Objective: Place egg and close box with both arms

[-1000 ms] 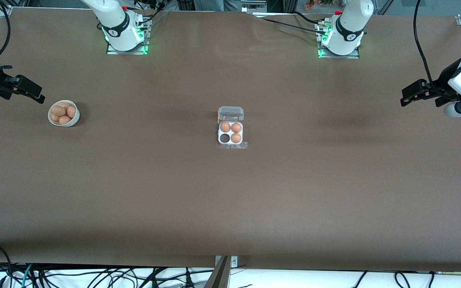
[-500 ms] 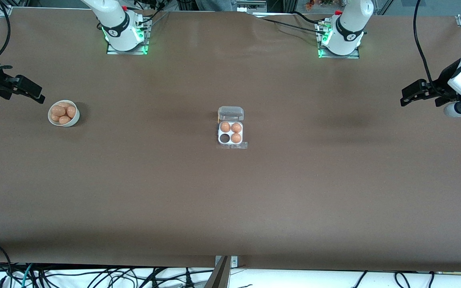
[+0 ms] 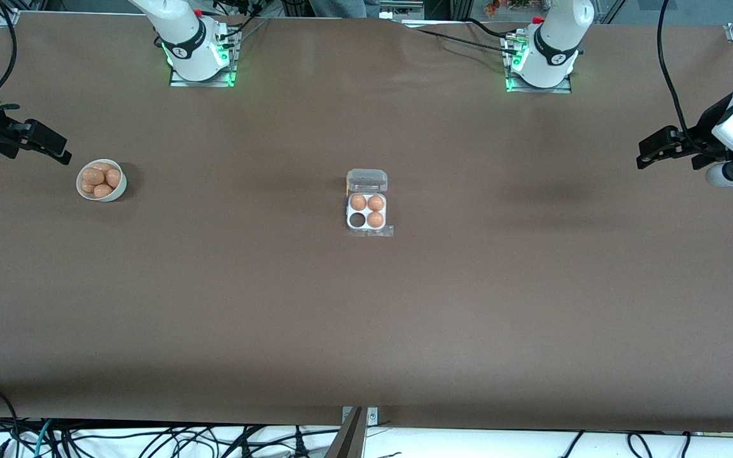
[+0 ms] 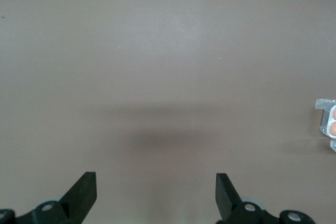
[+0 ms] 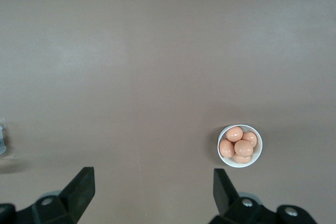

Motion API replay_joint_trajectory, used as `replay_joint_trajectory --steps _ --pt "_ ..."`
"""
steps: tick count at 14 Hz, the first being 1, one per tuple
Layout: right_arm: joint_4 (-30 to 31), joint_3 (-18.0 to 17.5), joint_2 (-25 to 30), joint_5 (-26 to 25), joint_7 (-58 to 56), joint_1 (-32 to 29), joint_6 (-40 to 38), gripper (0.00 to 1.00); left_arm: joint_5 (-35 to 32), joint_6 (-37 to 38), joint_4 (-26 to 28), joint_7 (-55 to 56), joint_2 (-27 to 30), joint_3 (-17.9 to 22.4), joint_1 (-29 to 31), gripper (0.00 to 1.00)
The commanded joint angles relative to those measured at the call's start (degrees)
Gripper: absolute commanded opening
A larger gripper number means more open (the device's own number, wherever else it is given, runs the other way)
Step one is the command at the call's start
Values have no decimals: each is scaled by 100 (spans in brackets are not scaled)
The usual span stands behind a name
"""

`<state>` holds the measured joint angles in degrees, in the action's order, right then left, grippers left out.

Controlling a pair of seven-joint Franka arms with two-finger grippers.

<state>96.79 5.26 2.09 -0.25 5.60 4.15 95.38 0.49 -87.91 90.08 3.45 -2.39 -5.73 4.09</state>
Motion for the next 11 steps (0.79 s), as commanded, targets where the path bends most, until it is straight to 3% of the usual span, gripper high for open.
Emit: replay_joint_trajectory --steps 1,11 --pt "16 10 37 95 -103 -11 -37 100 100 99 -123 -64 -34 11 -5 100" --pt "59 80 -129 95 -120 -55 -46 100 100 99 -123 -64 -34 2 -5 100"
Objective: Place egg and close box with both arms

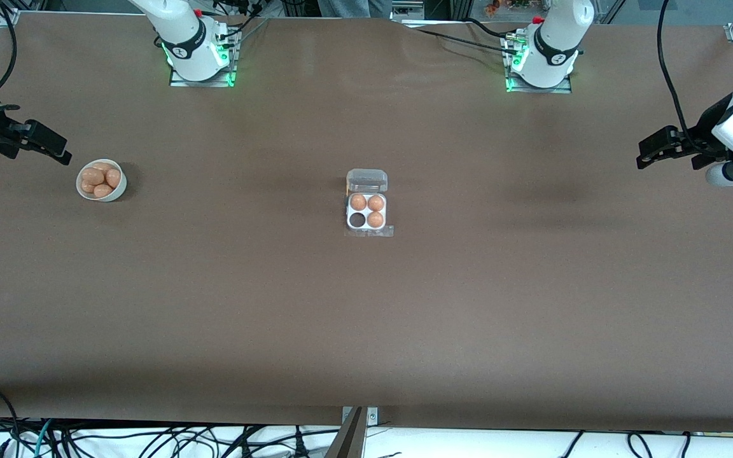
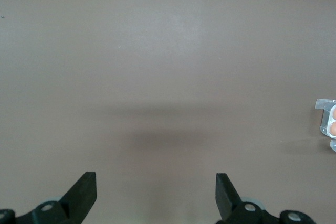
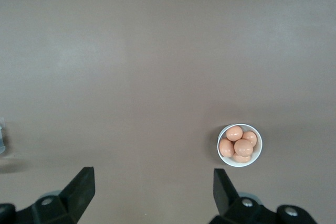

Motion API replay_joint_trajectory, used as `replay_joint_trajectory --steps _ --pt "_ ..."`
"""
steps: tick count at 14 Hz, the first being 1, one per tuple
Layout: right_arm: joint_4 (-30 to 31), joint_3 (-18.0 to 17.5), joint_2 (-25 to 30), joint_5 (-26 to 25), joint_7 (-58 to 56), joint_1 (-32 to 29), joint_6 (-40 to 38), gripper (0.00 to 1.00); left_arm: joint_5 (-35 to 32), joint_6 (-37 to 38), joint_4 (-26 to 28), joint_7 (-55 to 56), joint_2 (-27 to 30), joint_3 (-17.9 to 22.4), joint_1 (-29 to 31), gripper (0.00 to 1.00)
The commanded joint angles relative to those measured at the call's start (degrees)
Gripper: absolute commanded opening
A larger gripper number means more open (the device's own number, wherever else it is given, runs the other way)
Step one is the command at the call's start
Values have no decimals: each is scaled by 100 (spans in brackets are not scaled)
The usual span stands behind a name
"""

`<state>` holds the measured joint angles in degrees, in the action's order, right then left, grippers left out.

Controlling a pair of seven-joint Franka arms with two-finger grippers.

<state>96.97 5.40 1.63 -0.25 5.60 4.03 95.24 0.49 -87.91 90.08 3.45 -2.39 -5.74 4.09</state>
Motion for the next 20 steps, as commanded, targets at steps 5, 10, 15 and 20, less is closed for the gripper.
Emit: replay_joint_trajectory --steps 5,10,15,20 --pt "50 487 -951 60 -989 -166 -287 100 100 99 -123 -64 -34 2 -5 100" --pt "689 963 -1402 -27 -1526 -210 212 100 100 99 -123 -64 -34 11 -5 100" --pt "1675 1375 -1525 -256 -2352 -210 1251 100 100 99 -123 -55 -34 2 -5 100" --pt "2570 1709 -1516 -362 -2923 -210 2426 100 100 99 -123 -55 -34 2 -5 100"
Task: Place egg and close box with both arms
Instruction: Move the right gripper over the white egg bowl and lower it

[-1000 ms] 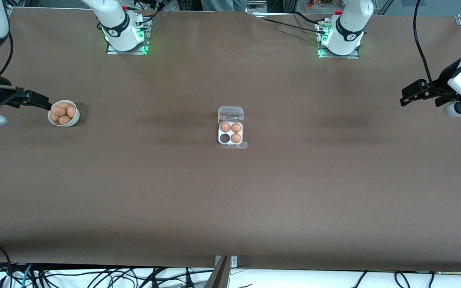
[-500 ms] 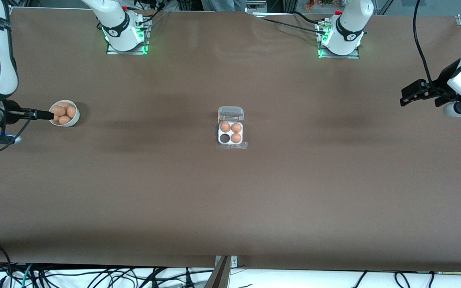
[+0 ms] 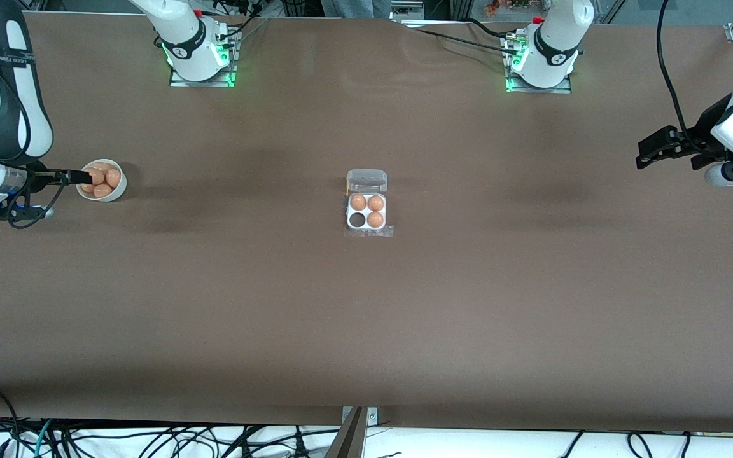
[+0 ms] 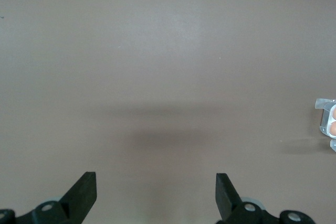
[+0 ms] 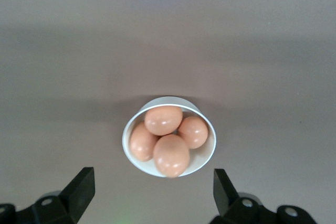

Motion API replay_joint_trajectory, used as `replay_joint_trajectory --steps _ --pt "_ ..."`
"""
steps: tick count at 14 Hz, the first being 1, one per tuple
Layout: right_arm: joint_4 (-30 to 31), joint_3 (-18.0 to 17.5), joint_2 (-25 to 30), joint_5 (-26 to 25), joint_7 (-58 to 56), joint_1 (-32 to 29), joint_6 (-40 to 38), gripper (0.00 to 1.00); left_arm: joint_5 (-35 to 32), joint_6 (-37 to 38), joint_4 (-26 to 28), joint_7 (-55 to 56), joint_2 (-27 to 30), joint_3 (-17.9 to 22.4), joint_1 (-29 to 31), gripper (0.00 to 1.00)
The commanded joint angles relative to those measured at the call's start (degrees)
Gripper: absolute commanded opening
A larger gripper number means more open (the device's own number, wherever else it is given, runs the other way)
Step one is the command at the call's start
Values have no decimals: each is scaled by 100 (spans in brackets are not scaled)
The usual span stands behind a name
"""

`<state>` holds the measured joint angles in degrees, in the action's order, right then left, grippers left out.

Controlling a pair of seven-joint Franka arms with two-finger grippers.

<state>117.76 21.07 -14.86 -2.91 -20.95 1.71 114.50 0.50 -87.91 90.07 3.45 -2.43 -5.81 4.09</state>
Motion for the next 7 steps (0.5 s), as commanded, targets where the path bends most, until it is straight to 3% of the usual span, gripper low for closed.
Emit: replay_joint_trajectory --steps 1,4,7 --pt "633 213 133 -96 -408 23 686 100 100 98 -121 -55 -29 18 -4 100" --pt "1003 266 133 -96 -471 14 1170 100 100 98 -121 -55 -29 18 -4 100" --pt "1030 266 80 -96 -497 23 1171 100 100 98 -113 -55 -29 9 -4 100"
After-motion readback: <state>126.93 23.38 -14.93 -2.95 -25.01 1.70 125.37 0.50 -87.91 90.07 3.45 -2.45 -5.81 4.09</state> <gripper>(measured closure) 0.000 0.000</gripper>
